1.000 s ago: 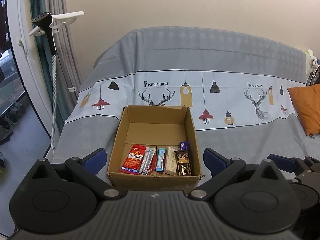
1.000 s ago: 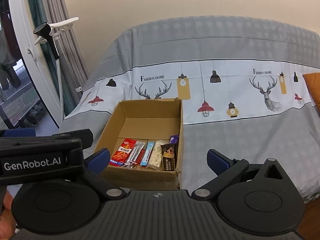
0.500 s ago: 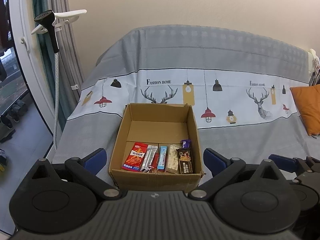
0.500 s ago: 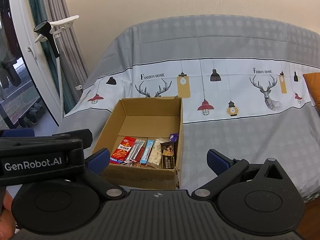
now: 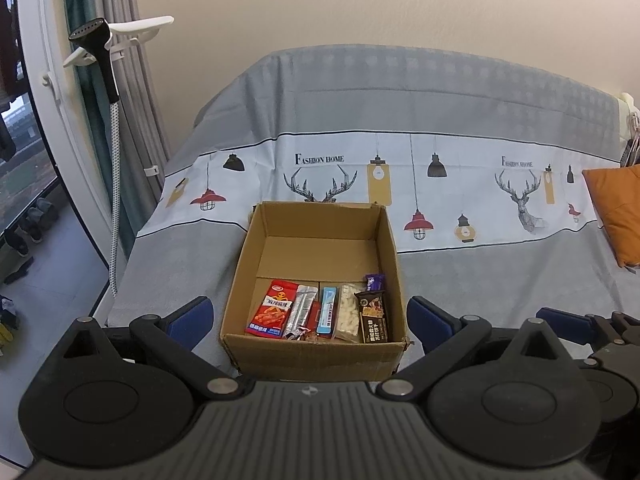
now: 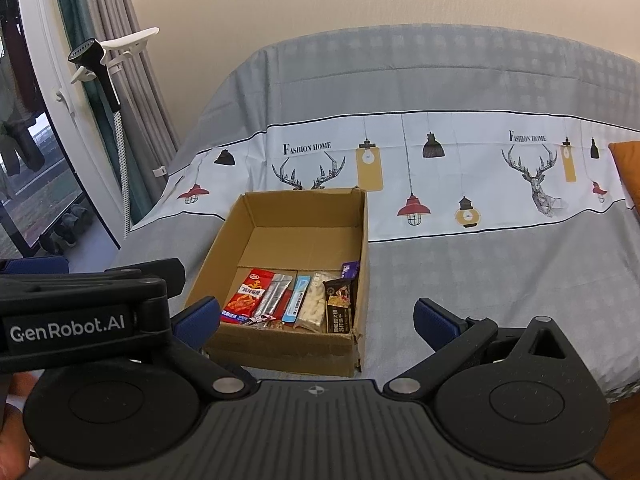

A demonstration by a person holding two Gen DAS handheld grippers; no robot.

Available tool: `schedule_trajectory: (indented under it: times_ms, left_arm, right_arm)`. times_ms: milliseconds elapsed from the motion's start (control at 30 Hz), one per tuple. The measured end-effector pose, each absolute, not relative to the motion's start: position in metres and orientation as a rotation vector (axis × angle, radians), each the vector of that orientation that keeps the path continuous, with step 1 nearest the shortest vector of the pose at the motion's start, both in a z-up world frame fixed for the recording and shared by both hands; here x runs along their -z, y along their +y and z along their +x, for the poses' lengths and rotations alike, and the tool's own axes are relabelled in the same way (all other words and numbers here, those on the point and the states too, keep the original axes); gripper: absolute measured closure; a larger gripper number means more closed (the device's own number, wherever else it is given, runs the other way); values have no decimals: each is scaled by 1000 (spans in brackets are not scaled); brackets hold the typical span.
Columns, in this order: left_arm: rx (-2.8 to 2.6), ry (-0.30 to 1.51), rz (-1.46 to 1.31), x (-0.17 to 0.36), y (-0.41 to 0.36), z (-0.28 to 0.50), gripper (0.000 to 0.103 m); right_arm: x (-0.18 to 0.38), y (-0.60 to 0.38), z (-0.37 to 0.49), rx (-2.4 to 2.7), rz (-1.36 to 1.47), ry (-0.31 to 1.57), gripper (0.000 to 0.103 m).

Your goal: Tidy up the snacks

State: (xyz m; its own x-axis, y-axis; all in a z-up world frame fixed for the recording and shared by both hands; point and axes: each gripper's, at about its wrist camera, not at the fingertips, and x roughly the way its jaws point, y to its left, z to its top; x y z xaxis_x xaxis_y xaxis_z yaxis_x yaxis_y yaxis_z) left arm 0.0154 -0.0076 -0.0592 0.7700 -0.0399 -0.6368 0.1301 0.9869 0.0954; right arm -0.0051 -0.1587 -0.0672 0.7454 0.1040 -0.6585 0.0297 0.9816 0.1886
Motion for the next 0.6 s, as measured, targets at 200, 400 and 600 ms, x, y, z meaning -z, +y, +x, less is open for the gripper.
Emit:
schedule_trajectory:
  times_ms: [200, 400, 600]
  left_arm:
    - [102, 683, 139, 60, -7, 13, 0]
    - [112, 684, 135, 61, -7, 13, 0]
    - [125, 692, 163, 66, -13, 18, 0]
  right_arm:
    - [67, -158, -6, -51, 194, 728, 1]
    - [67, -160, -7, -59, 196, 727, 1]
    - [72, -163, -6, -59, 200, 732, 1]
